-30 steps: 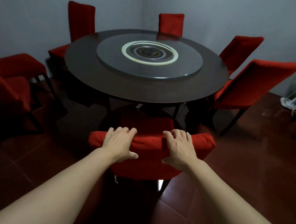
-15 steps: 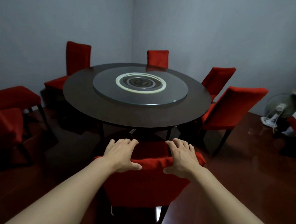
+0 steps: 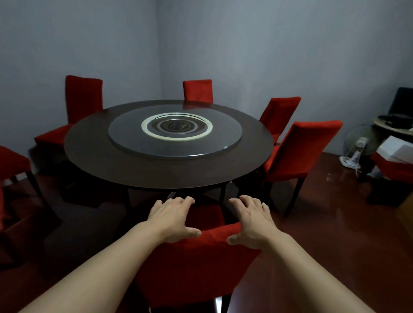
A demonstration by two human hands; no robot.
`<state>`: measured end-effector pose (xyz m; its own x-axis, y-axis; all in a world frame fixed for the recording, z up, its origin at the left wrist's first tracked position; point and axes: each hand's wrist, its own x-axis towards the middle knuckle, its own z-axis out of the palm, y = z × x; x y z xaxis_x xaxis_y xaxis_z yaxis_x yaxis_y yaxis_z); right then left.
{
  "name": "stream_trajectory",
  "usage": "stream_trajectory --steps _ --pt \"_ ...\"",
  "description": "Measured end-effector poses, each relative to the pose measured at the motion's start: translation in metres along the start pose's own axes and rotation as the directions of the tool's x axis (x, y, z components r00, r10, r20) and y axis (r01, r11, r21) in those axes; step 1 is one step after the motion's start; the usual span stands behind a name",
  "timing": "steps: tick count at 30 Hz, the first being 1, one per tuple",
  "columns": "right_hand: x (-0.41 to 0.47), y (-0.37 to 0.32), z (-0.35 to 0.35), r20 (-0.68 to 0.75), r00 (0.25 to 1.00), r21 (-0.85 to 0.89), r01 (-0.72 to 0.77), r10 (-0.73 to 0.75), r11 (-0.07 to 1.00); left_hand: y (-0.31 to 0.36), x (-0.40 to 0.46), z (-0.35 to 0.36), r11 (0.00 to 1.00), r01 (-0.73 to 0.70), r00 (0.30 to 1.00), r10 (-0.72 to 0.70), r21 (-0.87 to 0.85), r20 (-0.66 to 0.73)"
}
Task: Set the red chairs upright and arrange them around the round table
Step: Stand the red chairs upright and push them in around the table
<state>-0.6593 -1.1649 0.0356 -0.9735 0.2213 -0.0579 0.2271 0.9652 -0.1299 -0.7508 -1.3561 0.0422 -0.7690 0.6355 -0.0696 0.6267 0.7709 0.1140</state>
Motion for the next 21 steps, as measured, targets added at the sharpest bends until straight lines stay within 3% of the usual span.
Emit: stream_trajectory --steps 9,21 --pt "-0.006 0.088 -0.019 -0.061 0.995 0.057 -0.079 0.083 0.995 0.075 0.044 -0.001 0.999 -0.038 0.999 0.038 -0.008 0.008" --pt "-0.01 0.289 -0.044 -0.045 0.99 0.066 -0.132 0.135 0.989 0.27 0.14 0.02 0.995 -0.095 0.995 0.096 -0.026 0.025"
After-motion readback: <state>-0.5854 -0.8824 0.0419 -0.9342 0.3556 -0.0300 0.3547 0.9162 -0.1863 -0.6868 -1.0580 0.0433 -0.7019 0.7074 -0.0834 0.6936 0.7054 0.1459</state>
